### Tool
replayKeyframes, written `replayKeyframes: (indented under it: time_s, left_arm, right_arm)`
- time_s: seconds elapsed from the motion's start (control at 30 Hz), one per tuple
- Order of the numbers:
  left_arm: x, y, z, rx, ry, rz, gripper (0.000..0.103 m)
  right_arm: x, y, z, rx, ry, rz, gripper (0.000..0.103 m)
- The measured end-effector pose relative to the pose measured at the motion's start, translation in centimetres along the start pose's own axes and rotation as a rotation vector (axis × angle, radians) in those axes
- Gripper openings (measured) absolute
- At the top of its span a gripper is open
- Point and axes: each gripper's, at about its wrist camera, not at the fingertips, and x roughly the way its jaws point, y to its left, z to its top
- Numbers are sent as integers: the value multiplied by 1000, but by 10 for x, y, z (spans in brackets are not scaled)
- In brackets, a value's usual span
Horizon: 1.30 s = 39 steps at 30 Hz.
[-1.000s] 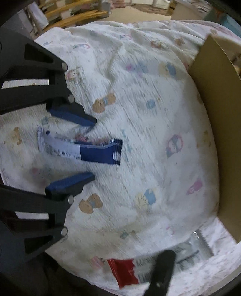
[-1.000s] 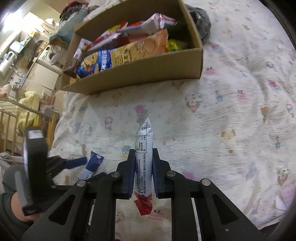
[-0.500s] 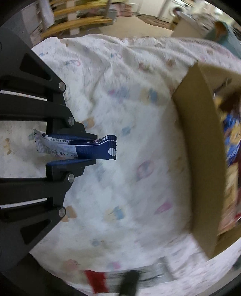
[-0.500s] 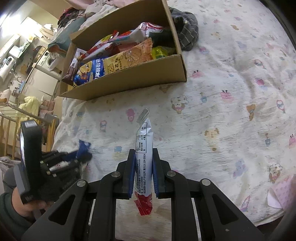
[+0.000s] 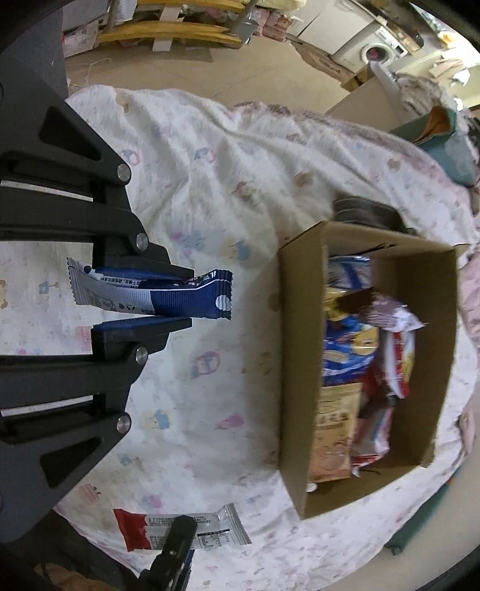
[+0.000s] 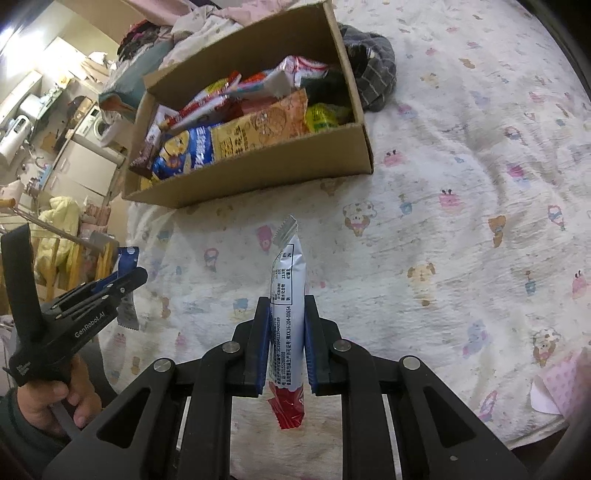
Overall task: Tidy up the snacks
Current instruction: 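Lift both held bars and carry them over the box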
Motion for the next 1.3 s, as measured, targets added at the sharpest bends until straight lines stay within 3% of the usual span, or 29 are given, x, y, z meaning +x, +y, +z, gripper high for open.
replayKeyframes:
  time_s: [0.17,0.4,0.6,0.97,1.3]
  left_arm:
    - [-11,7,13,-38,-45,-29,14]
    - [-52,12,55,-38,-136,-82,14]
    - [-70,21,94,-42,-207,-88,14]
    - [-39,25,149,-61,-246,-67,15]
    - [-8,25,160,-46,-296,6,15]
  right_arm:
    - [-23,5,10,4,-61,49,17]
    - [-62,23,41,-39,-188,96,17]
    - [-69,27,75,-28,-235,117,17]
    - [-36,32,146,-28,-224,114,17]
    - [12,32,150,-43,-176,94,17]
